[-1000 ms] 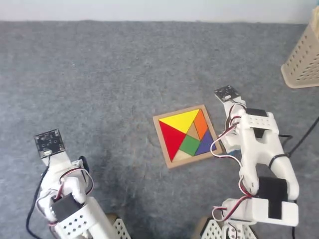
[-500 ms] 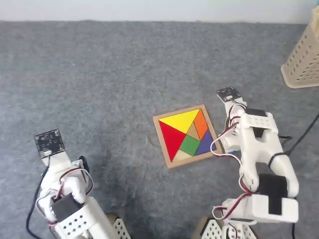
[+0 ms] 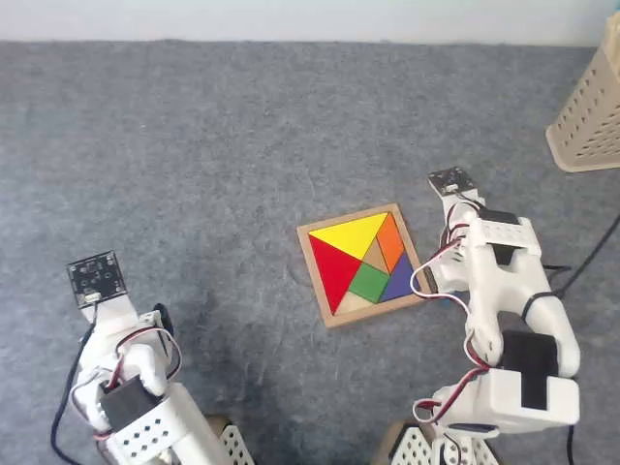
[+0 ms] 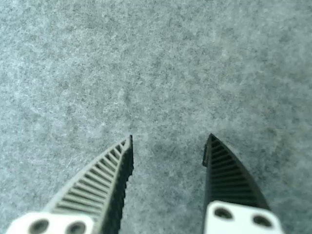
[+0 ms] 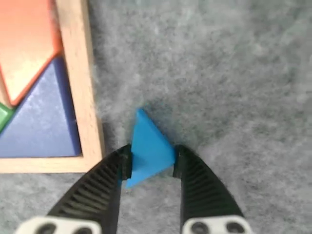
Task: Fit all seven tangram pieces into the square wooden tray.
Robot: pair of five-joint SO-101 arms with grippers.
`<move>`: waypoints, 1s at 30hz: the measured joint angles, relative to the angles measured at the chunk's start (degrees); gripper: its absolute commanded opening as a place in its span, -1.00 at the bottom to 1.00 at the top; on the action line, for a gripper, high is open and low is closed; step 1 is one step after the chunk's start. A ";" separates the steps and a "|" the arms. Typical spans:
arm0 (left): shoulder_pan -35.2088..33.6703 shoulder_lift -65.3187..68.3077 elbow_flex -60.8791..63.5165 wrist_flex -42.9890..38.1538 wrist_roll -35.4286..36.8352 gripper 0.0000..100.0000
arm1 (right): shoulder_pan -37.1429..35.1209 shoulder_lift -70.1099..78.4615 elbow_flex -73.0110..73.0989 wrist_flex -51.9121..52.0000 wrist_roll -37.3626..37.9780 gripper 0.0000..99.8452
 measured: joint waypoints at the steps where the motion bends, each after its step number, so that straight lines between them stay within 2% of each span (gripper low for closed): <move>1: 0.00 0.00 0.00 0.00 0.00 -0.55 | 0.00 0.00 0.00 0.00 0.00 -0.97; 7: 0.00 0.00 0.00 0.00 0.00 -0.55 | -2.37 -6.24 1.23 0.44 -0.09 -0.97; 13: 0.00 0.00 0.00 0.00 0.00 -0.55 | -15.38 -18.55 -0.62 4.13 0.70 -0.97; 22: 0.00 0.00 0.00 0.00 0.00 -0.55 | -38.68 -20.84 -2.20 5.54 14.77 -0.97; 25: 0.00 0.00 0.00 0.00 0.00 -0.55 | -41.23 -17.14 -2.29 5.54 20.13 -0.97; 30: 0.00 0.00 0.00 0.00 0.00 -0.55 | -41.41 -10.81 -2.29 5.54 26.64 -0.97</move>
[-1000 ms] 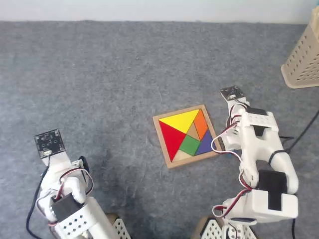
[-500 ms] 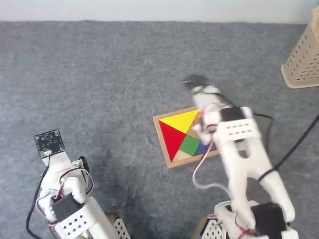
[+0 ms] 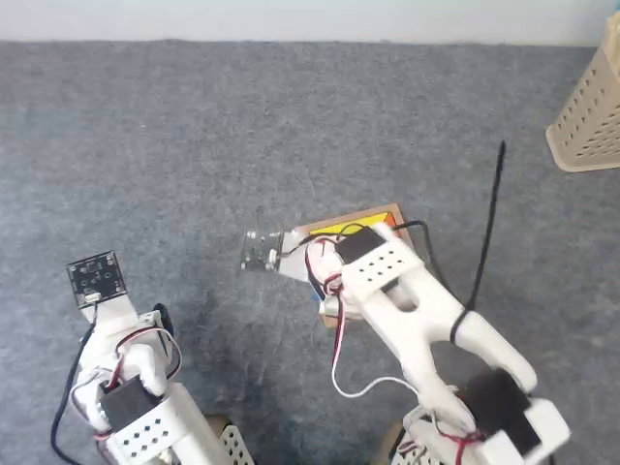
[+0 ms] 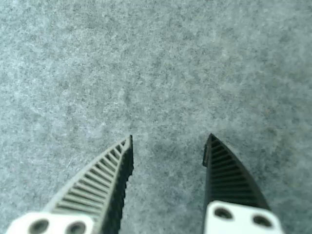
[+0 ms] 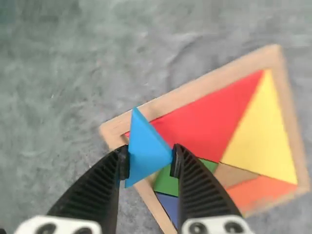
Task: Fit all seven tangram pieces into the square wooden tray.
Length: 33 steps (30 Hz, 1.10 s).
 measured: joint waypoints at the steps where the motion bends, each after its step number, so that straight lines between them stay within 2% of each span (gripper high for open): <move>1: 0.00 0.00 0.00 0.00 0.00 -0.55 | 0.00 0.97 0.00 0.00 1.41 -0.97; 14: 0.00 0.00 0.00 0.00 0.00 -0.55 | 0.35 3.08 0.00 -0.44 13.54 -0.97; 27: 0.00 0.00 0.00 0.00 0.00 -0.55 | 2.73 3.08 0.00 -1.23 13.98 -0.96; 33: 0.00 0.00 0.00 0.00 0.00 -0.55 | 2.90 3.08 0.00 -0.70 13.89 -0.69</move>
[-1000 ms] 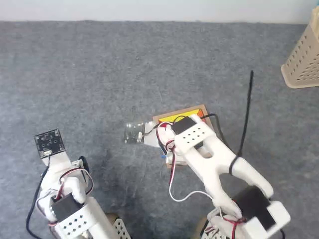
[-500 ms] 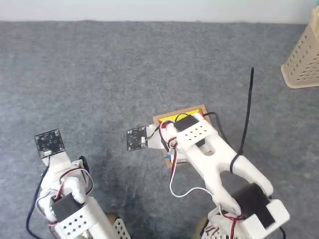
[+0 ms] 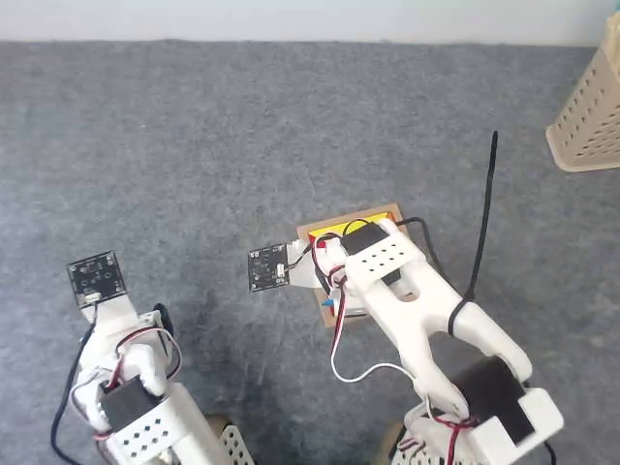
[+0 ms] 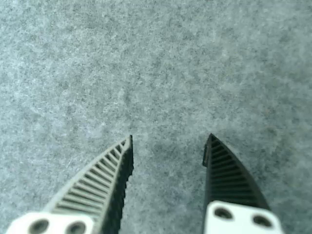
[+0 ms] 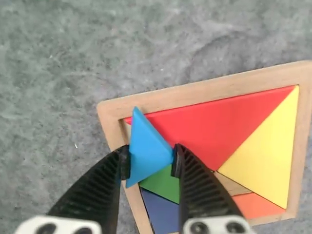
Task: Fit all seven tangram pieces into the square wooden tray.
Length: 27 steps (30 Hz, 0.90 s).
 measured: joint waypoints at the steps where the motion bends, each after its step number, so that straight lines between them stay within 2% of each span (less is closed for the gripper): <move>1: 0.00 0.00 0.00 0.00 0.00 -0.55 | 0.35 0.00 0.00 0.00 -0.62 -0.66; 13: 0.00 0.00 0.00 0.00 0.00 -0.55 | 1.41 0.00 0.00 0.53 -2.73 -0.73; 18: 0.00 0.00 0.00 0.00 0.00 -0.55 | 1.41 0.00 0.00 0.53 -3.08 -0.99; 21: 0.00 0.00 0.00 0.00 0.00 -0.55 | 1.41 0.00 0.00 0.53 -3.25 -0.97; 27: 0.00 0.00 0.00 0.00 0.00 -0.55 | 1.41 0.00 -2.11 0.53 -13.27 -0.99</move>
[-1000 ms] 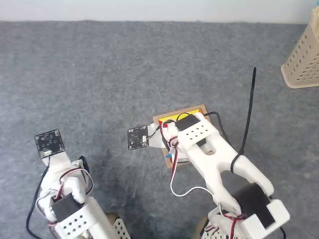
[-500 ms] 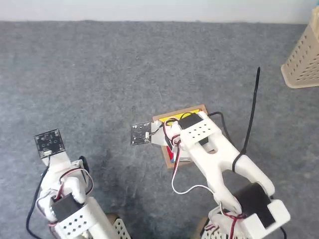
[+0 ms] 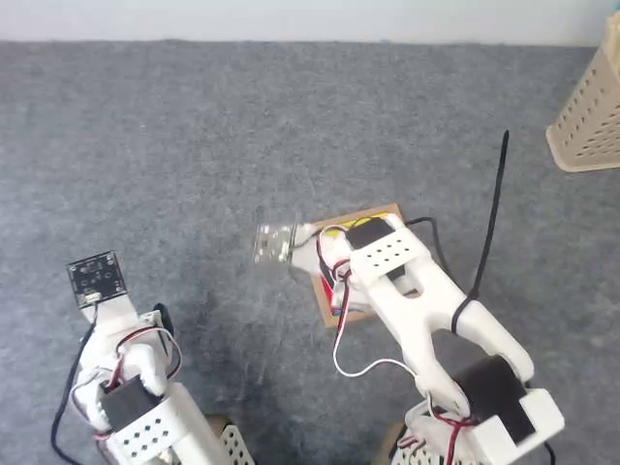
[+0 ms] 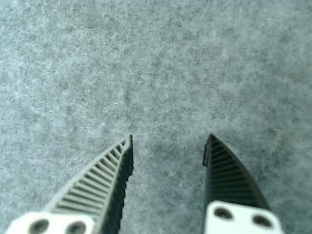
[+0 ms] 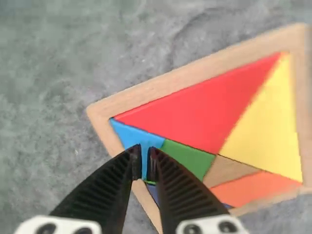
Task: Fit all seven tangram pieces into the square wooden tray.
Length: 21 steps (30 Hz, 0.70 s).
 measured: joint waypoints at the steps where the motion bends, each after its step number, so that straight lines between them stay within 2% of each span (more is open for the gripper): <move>1: 0.00 0.00 0.00 0.00 0.00 -0.55 | 0.00 0.00 -0.62 0.00 -1.93 -0.99; 8: 0.00 0.00 0.00 0.00 0.00 -0.55 | 0.09 -0.35 -1.93 0.00 -15.82 -0.99; 12: 0.00 0.00 0.00 0.00 0.00 -0.55 | 0.09 -7.03 0.53 -2.11 -22.51 -0.99; 21: 0.00 0.00 0.00 0.00 0.00 -0.55 | 0.09 -31.21 25.58 -19.43 -26.55 -0.98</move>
